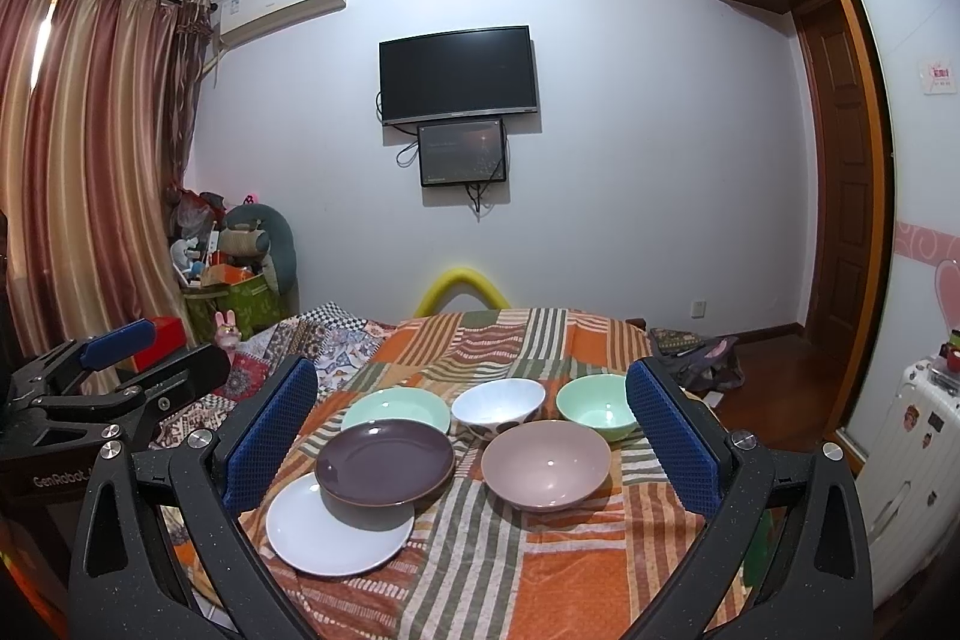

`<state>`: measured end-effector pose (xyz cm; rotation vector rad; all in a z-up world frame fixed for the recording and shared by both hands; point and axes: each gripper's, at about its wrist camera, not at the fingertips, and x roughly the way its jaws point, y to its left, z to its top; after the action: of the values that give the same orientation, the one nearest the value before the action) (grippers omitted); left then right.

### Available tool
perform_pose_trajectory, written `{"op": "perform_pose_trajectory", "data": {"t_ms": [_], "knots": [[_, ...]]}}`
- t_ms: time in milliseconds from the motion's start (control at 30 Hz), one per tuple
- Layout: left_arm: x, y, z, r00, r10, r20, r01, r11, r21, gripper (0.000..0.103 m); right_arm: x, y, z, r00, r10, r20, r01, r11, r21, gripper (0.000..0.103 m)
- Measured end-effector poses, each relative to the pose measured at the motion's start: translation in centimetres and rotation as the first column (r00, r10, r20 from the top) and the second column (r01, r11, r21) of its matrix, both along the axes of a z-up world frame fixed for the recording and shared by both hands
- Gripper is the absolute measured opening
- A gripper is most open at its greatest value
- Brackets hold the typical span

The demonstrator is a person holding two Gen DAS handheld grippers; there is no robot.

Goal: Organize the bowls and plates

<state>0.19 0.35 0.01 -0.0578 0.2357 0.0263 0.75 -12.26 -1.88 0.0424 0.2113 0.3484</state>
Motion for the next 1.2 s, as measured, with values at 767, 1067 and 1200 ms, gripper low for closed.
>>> {"op": "perform_pose_trajectory", "data": {"t_ms": [767,1067,1200], "knots": [[2.0,1.9,-2.0,0.999,0.007,-0.048,-0.006,1.0,0.013,0.103,1.8,1.7,-1.2,0.998,0.044,-0.042,-0.043,0.999,0.013,0.103],[5.3,6.9,-4.5,0.988,0.047,-0.147,-0.048,0.999,-0.007,0.098,5.9,4.7,-4.1,0.981,0.089,-0.173,-0.089,0.996,0.009,0.092],[7.7,9.8,-6.0,0.973,0.067,-0.219,-0.074,0.997,-0.021,0.087,8.1,5.6,-5.8,0.961,0.111,-0.252,-0.111,0.994,0.015,0.083]]}}
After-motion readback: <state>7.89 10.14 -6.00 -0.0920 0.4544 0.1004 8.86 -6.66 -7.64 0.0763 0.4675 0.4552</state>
